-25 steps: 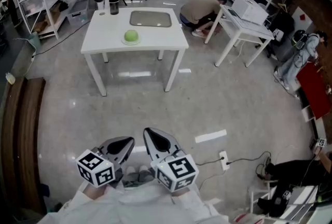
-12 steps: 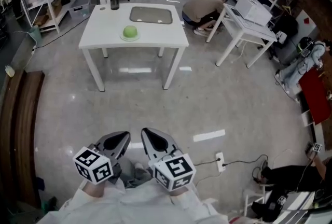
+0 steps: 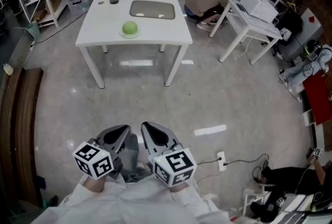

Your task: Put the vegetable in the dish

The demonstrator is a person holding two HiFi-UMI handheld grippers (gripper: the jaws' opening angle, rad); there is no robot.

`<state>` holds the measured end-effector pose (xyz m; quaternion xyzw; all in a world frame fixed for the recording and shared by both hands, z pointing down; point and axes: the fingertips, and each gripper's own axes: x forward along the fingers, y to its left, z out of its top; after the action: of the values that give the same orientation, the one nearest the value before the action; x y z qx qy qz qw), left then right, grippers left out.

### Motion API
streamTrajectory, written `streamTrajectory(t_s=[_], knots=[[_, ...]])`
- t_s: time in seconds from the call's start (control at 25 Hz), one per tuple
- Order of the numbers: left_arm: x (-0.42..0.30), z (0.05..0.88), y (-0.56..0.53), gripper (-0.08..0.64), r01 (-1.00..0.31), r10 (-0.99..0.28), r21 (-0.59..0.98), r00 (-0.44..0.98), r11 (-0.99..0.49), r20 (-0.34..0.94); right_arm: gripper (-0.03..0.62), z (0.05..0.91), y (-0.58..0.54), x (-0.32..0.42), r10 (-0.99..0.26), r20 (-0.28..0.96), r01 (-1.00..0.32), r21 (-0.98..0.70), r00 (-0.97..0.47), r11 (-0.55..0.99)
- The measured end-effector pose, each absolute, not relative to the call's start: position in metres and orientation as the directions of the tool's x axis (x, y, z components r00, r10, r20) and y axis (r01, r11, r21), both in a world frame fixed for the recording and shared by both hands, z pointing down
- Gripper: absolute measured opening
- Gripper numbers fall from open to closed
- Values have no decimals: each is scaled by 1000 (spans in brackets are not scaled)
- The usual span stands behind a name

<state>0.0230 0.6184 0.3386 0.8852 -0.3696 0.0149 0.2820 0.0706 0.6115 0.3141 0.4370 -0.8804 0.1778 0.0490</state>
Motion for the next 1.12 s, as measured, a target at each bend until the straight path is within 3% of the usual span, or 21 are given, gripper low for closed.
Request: streamTrajectory(t_s=[0.68,1.12], knots=[[-37,328,379,8,-602,-537,404,798,-689,275,15,305,368,9,-810,232,-835,-273,-539,477],[-59,335,300,8,-582,-520,441,812,-683,267,15,307,289,-20,-802,262,-841,-249,-536,481]])
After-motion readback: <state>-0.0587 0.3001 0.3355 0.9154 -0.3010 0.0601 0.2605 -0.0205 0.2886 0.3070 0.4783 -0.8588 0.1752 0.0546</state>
